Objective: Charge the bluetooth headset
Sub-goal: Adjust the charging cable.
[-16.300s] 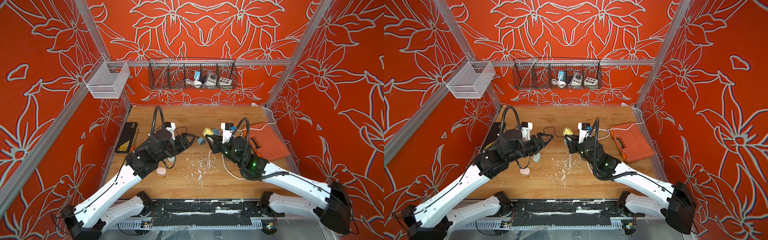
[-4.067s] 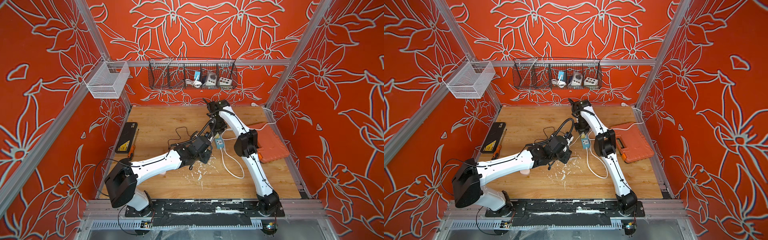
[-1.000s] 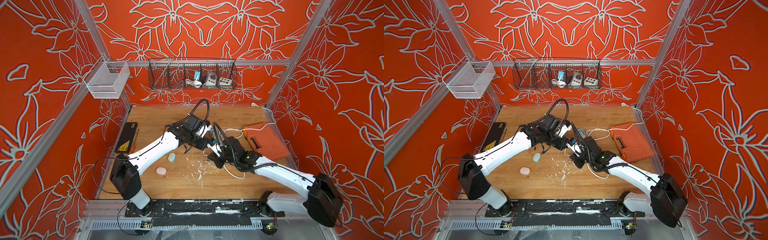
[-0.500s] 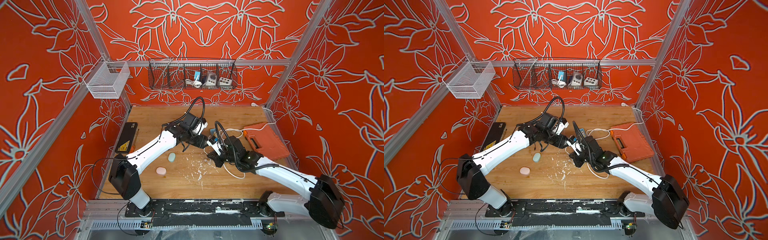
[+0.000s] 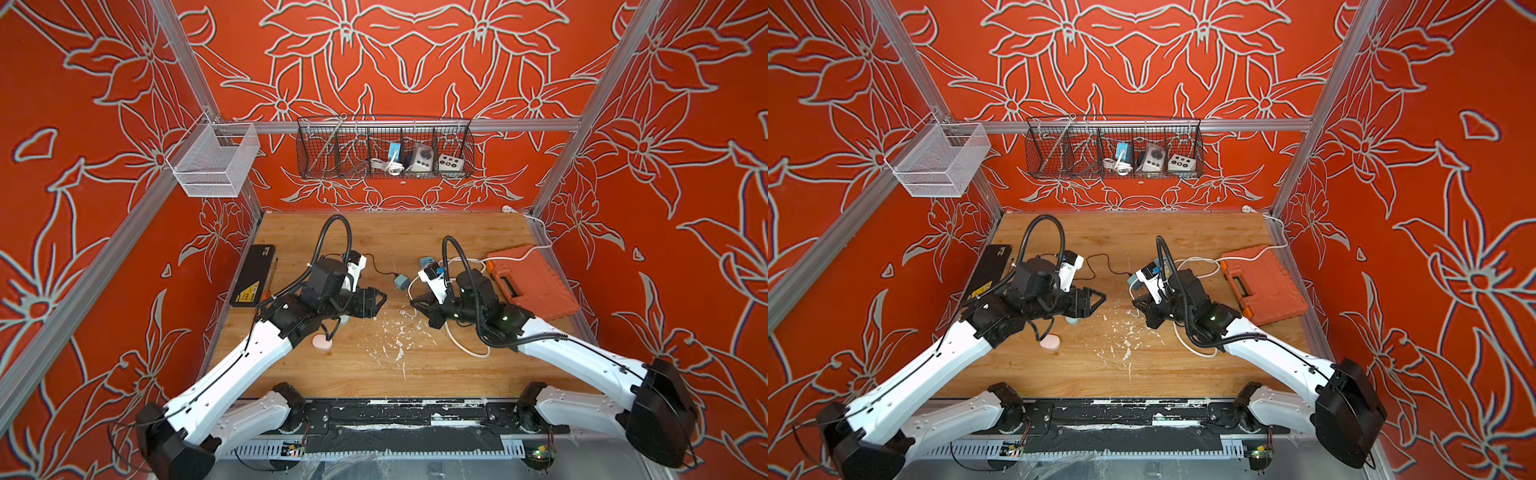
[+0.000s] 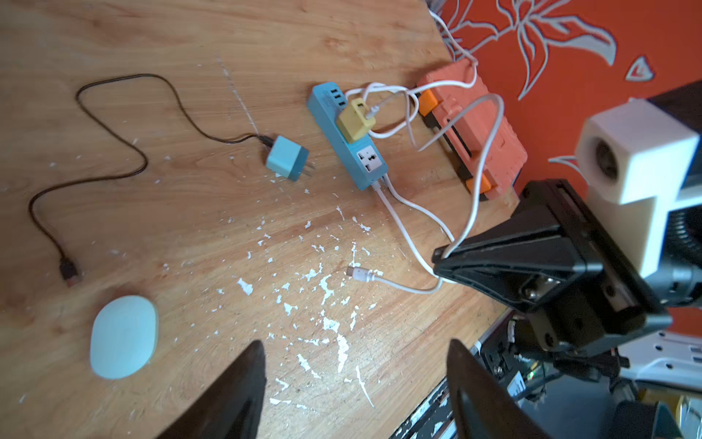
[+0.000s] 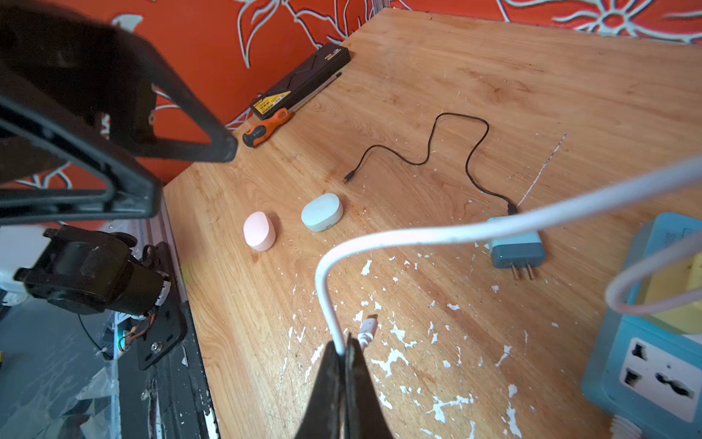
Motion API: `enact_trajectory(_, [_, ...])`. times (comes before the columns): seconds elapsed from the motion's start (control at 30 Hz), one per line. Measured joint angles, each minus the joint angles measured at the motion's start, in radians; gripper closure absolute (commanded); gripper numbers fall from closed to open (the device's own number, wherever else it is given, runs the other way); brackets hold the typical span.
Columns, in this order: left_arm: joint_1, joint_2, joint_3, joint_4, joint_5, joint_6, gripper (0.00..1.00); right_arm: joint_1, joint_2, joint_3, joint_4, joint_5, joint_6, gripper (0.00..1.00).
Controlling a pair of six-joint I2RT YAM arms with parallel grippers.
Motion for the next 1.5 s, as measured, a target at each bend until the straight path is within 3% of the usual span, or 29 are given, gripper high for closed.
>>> enact_trajectory(0.17, [0.008, -0.163, -0.180, 0.108, -0.006, -0.149, 0.18, 0.000, -0.020, -0.054, 0.114, -0.018, 0.071, 1.00])
enact_trajectory(0.3, [0.011, -0.192, -0.297, 0.221, 0.018, -0.262, 0.15, 0.000, -0.044, -0.082, 0.165, -0.032, 0.105, 1.00])
enact_trajectory(0.57, [0.011, -0.063, -0.379, 0.500, 0.121, -0.457, 0.14, 0.000, -0.063, -0.082, 0.257, -0.053, 0.145, 1.00])
enact_trajectory(0.9, [0.011, 0.086, -0.383, 0.759, 0.213, -0.602, 0.17, 0.000, -0.044, -0.109, 0.348, -0.069, 0.182, 1.00])
enact_trajectory(1.03, [0.011, 0.140, -0.383, 0.810, 0.232, -0.633, 0.25, 0.000, -0.042, -0.109, 0.368, -0.078, 0.192, 1.00])
enact_trajectory(1.17, [0.011, 0.170, -0.383, 0.853, 0.245, -0.658, 0.39, 0.000, -0.042, -0.110, 0.396, -0.080, 0.199, 1.00])
enact_trajectory(1.5, [0.013, 0.137, -0.385, 0.874, 0.238, -0.650, 0.89, 0.000, -0.046, -0.140, 0.413, -0.087, 0.200, 1.00])
